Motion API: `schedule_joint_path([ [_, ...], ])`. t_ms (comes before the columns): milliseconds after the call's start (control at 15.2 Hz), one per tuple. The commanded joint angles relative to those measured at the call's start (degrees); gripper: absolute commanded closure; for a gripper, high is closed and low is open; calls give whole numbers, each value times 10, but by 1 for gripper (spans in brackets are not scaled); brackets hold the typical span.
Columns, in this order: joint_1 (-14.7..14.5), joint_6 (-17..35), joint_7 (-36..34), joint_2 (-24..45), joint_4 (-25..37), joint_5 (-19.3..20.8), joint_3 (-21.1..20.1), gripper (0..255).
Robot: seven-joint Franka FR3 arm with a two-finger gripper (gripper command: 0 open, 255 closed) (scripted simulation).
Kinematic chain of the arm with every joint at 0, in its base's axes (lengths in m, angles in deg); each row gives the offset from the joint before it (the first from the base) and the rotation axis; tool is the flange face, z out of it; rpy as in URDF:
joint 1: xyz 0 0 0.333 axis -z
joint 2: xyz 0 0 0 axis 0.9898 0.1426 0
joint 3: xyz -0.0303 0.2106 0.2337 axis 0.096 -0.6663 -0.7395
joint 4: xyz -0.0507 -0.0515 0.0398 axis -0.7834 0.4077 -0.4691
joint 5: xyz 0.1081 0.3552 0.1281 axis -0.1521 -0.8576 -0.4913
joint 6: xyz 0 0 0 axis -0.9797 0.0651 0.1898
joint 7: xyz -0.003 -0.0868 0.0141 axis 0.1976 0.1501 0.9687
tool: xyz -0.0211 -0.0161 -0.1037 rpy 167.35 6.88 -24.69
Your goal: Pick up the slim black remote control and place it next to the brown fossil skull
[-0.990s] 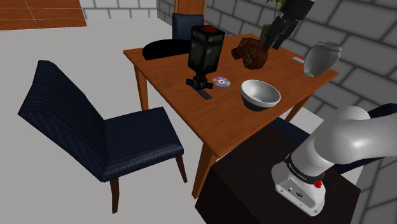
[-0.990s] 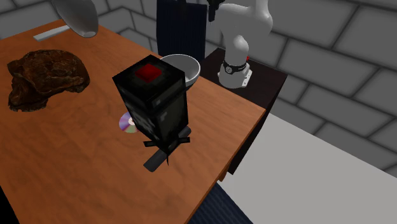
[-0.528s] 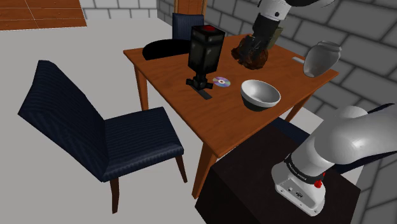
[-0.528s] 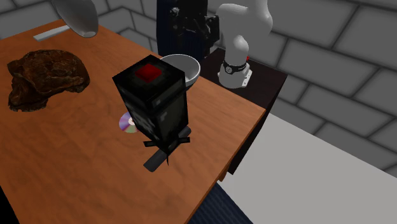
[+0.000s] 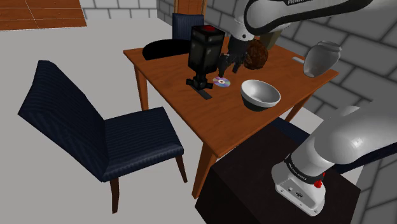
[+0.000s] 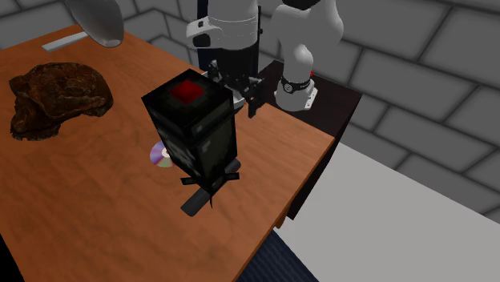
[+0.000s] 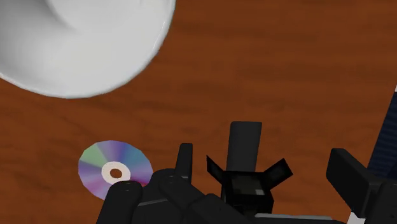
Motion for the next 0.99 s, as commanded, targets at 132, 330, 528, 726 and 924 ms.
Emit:
schedule_joint_path([
  [132,1,55,-34,87,20,14,-18,0],
  [330,2,89,-60,154,43,31,-27,0],
  [528,0,116,-88,222,72,51,-32,0],
  [726,0,134,-93,240,71,56,-32,0],
  [924,0,157,-95,255,63,59,-31,0],
])
